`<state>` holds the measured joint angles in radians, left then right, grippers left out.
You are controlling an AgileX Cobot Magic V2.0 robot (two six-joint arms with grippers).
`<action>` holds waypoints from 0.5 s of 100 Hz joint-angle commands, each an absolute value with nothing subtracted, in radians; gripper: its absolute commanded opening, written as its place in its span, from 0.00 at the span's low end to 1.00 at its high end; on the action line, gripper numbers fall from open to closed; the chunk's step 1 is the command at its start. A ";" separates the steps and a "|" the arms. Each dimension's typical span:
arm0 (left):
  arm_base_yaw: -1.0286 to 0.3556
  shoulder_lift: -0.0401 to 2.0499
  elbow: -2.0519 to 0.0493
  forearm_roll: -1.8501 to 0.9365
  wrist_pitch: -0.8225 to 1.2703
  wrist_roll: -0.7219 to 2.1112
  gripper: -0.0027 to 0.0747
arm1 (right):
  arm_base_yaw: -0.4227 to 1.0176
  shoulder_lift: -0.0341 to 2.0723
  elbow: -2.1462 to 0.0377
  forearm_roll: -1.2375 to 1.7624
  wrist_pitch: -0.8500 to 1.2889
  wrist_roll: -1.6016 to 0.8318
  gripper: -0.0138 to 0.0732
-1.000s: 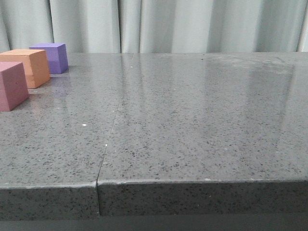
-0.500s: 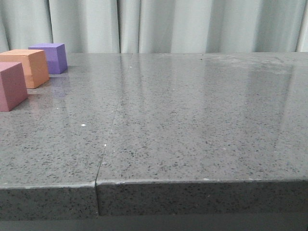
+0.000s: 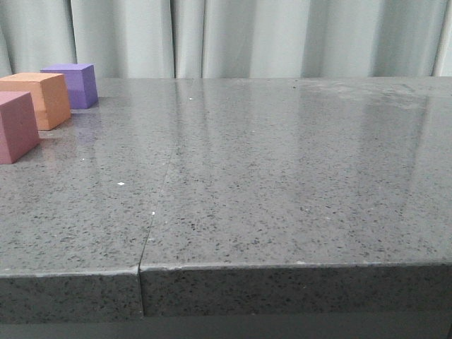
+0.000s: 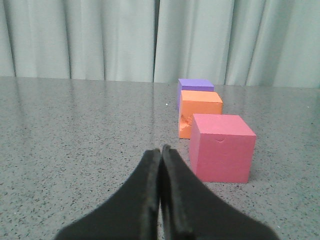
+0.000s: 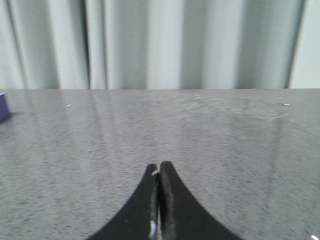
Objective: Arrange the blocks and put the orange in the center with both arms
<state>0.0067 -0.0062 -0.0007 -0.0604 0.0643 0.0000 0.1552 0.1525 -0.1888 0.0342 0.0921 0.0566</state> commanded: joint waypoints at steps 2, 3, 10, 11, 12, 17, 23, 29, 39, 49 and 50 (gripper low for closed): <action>0.006 -0.035 0.041 -0.069 -0.012 0.000 0.01 | 0.108 0.118 -0.166 0.033 -0.012 0.072 0.08; 0.006 -0.035 0.041 -0.069 -0.012 0.000 0.01 | 0.105 0.115 -0.162 0.031 -0.011 0.075 0.08; 0.006 -0.035 0.041 -0.069 -0.012 0.000 0.01 | 0.079 0.080 -0.128 0.000 -0.007 0.110 0.08; 0.006 -0.035 0.041 -0.069 -0.012 0.000 0.01 | 0.075 0.073 -0.122 0.000 -0.007 0.118 0.08; 0.006 -0.035 0.041 -0.069 -0.012 0.000 0.01 | 0.073 0.069 -0.119 -0.012 -0.007 0.122 0.08; 0.006 -0.035 0.041 -0.069 -0.012 0.000 0.01 | 0.061 0.049 -0.097 -0.041 -0.008 0.151 0.08; 0.006 -0.035 0.041 -0.069 -0.012 0.000 0.01 | 0.053 0.028 -0.070 -0.066 -0.007 0.173 0.08; 0.006 -0.035 0.041 -0.069 -0.012 0.000 0.01 | 0.053 0.011 -0.044 -0.075 -0.006 0.179 0.08; 0.006 -0.033 0.041 -0.069 -0.012 0.000 0.01 | 0.053 -0.022 0.000 -0.075 -0.011 0.192 0.08; 0.006 -0.033 0.041 -0.069 -0.012 0.000 0.01 | 0.052 -0.033 0.010 -0.075 0.018 0.198 0.08; 0.006 -0.033 0.041 -0.069 -0.012 0.000 0.01 | 0.052 -0.033 0.010 -0.075 0.018 0.198 0.08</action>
<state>0.0067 -0.0062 -0.0007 -0.0604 0.0643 0.0000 0.0575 -0.0093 0.0248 -0.0614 0.0875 0.1916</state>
